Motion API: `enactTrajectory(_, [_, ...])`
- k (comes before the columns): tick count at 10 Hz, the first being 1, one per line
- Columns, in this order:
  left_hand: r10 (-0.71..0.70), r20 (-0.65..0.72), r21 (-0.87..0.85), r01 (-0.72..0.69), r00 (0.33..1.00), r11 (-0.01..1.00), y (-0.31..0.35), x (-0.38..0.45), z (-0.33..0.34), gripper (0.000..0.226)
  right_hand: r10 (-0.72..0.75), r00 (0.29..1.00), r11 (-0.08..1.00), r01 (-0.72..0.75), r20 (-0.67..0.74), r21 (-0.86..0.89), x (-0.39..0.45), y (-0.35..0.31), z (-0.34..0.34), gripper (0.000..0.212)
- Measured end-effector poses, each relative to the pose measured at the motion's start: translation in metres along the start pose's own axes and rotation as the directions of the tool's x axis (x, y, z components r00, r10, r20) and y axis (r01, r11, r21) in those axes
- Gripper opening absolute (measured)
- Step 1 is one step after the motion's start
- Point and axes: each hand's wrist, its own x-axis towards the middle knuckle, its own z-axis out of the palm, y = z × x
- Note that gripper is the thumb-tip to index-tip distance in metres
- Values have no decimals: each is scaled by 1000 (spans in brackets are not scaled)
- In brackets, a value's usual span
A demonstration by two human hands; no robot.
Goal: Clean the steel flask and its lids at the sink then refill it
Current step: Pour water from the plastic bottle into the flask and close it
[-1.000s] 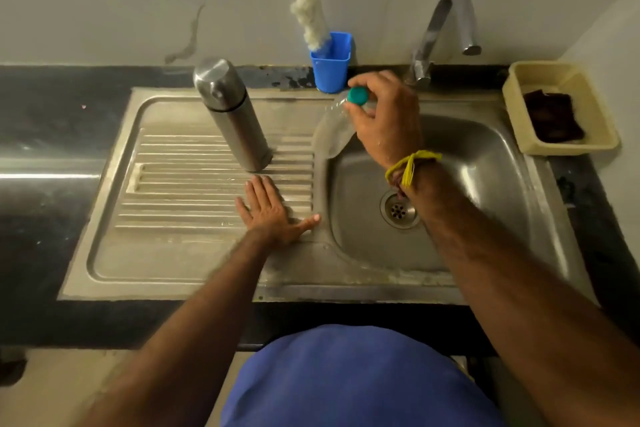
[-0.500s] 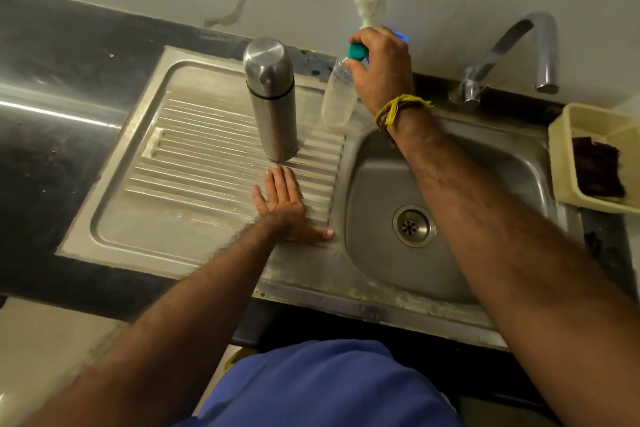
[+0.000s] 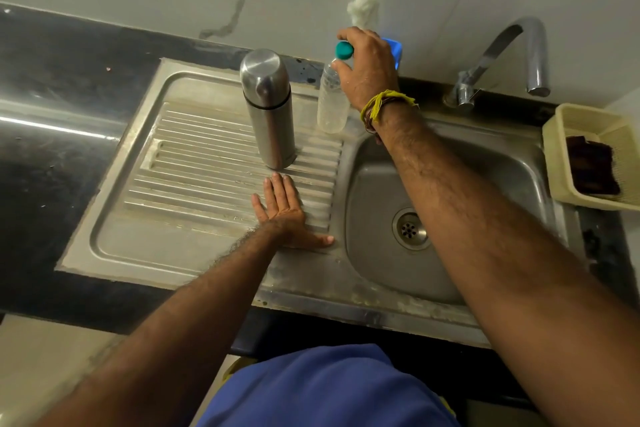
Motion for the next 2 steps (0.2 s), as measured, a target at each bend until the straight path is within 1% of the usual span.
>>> enactTrajectory(1, [11, -4, 21, -11, 1000, 1000, -1, 0, 0, 161, 25, 1000, 1000, -24, -7, 9, -2, -1, 0, 46])
enactTrajectory(2, [-8, -17, 40, 9, 1000, 999, 1, 0, 0, 161, 31, 997, 998, -28, -64, 50, -10, -3, -2, 50])
